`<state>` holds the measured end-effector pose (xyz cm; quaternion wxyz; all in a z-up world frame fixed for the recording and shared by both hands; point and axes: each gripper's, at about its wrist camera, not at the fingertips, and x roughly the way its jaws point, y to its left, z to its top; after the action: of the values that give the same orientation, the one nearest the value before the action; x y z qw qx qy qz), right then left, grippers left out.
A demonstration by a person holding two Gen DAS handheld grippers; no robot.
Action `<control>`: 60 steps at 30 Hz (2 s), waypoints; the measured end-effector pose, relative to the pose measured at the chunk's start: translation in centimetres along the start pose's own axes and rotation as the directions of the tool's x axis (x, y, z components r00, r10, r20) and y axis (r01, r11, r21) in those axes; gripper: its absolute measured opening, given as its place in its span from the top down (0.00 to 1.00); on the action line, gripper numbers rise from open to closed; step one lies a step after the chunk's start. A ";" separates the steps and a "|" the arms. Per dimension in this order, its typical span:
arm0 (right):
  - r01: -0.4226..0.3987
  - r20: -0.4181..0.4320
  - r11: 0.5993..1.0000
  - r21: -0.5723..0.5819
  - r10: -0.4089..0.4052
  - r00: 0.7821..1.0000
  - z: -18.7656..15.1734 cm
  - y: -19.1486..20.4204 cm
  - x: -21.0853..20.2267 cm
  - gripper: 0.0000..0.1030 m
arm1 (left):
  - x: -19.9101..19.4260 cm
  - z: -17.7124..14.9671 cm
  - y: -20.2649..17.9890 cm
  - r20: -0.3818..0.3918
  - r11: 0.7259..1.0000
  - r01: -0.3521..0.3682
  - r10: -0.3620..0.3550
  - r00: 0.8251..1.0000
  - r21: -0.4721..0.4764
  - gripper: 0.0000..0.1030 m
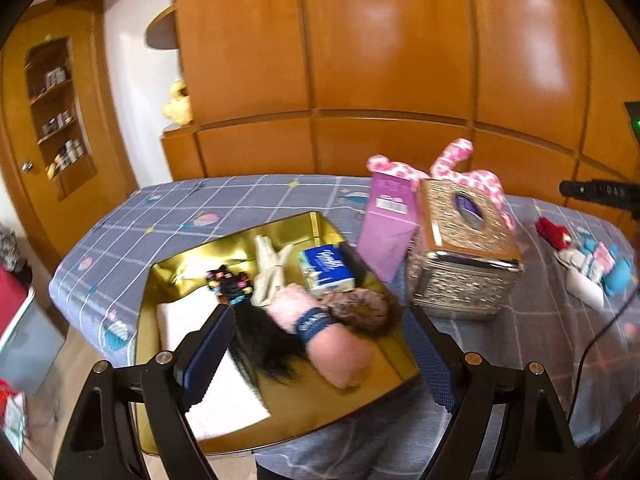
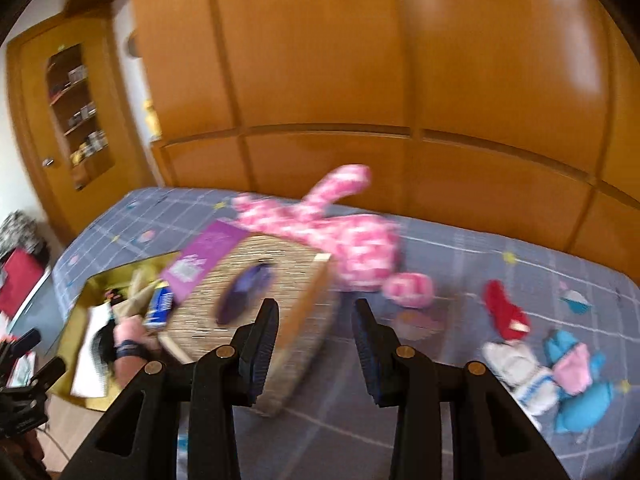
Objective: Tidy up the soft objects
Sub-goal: 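Move both grippers back toward the soft items on the bed, then grasp the white rectangular pad with the left gripper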
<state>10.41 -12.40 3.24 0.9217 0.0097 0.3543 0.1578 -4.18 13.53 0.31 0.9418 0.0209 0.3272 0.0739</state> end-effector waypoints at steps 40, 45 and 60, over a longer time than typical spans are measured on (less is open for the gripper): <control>0.267 -0.049 0.672 0.691 -0.325 0.945 -8.6 -28.2 -3.9 0.64 | 3.9 2.2 -26.0 -0.147 0.813 0.373 -0.345 0.927 0.447 0.17; 0.246 -0.047 0.653 0.716 -0.307 0.951 -8.8 -28.6 -4.0 0.64 | 5.8 2.3 -28.9 -0.206 0.797 0.438 -0.387 0.899 0.415 0.17; 0.172 -0.019 0.590 0.789 -0.256 0.966 -9.8 -29.8 -4.2 0.61 | 12.9 2.7 -37.1 -0.447 0.775 0.612 -0.498 0.743 0.155 0.26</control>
<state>9.48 -42.87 -5.24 0.8525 0.3759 0.3409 -0.1255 12.18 -21.17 -8.78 0.8237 0.0453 0.5020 -0.2596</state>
